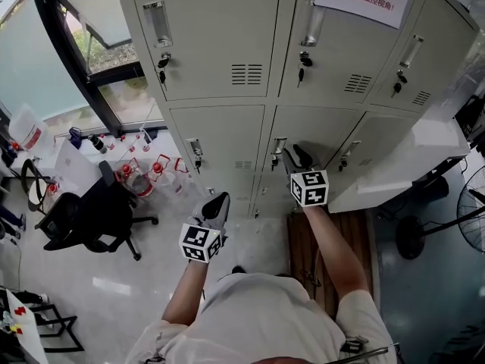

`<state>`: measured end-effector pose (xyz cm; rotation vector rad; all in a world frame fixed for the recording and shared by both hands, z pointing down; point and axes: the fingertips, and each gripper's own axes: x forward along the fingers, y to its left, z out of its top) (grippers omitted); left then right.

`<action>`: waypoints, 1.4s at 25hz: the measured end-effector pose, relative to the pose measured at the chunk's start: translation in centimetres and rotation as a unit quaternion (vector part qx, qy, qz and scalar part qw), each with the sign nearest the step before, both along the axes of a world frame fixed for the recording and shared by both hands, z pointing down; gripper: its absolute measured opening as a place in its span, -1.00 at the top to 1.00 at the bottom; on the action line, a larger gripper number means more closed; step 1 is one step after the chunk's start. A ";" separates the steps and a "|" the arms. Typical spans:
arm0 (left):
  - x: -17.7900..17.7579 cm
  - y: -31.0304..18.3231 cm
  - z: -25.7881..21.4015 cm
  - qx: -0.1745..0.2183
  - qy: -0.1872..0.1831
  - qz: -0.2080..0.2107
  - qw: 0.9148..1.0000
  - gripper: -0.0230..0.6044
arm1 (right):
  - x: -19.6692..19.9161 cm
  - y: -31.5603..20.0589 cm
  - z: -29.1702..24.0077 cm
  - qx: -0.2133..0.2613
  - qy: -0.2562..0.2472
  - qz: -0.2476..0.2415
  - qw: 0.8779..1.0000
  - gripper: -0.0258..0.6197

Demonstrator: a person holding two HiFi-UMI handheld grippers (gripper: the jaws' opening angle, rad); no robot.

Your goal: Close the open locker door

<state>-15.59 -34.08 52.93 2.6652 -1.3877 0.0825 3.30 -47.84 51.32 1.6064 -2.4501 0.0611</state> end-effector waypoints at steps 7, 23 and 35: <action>1.9 0.2 0.5 -0.003 0.002 0.048 0.999 0.88 | 1.1 3.7 -0.6 0.007 -0.002 0.016 1.000 0.59; 6.0 0.8 0.1 -0.008 0.010 0.049 0.999 0.88 | 2.5 8.6 -1.4 0.010 -0.033 -0.014 0.999 0.74; 7.5 0.3 -1.9 0.007 0.013 0.024 1.000 0.88 | 3.9 10.0 -0.5 -0.004 -0.045 -0.043 0.998 0.81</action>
